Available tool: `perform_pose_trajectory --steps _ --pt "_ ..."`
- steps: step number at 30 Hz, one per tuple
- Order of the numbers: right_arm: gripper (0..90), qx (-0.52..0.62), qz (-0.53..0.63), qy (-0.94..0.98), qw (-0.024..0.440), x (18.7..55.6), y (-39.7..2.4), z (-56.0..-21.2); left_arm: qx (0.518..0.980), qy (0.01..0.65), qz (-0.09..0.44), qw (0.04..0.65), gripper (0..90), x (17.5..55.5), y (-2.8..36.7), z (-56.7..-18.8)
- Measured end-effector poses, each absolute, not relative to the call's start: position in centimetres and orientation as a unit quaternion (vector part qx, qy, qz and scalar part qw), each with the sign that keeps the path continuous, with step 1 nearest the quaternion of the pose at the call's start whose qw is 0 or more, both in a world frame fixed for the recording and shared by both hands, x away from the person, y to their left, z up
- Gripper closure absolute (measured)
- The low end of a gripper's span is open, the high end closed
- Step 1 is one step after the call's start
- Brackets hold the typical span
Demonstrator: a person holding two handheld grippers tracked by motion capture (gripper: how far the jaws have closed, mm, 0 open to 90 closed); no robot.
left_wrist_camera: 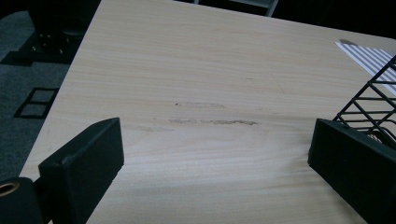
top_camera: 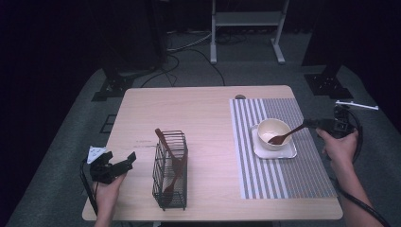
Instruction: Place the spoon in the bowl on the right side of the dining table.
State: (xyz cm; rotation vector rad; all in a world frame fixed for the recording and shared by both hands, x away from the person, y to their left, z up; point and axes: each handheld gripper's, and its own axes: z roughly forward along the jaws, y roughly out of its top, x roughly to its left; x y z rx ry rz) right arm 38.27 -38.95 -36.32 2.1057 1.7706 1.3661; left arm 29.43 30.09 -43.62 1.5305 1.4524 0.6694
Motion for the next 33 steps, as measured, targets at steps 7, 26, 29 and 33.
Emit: perform_pose_trajectory --steps 7,26,29,33 --pt "81.4 0.682 0.446 0.579 0.036 38.4 -38.8 -36.4 0.618 0.587 0.271 0.448 2.6 29.4 30.1 -43.6" --pt "72.3 0.686 0.440 0.579 0.009 38.4 -39.0 -38.5 0.619 0.586 0.270 0.448 2.6 29.4 30.0 -43.6" --pt "70.6 0.688 0.440 0.577 0.005 38.3 -39.2 -38.9 0.619 0.586 0.270 0.448 2.6 29.4 30.0 -43.6" --pt "69.1 0.686 0.442 0.579 0.000 38.1 -39.3 -39.1 0.621 0.584 0.272 0.446 2.6 29.4 29.9 -43.6"
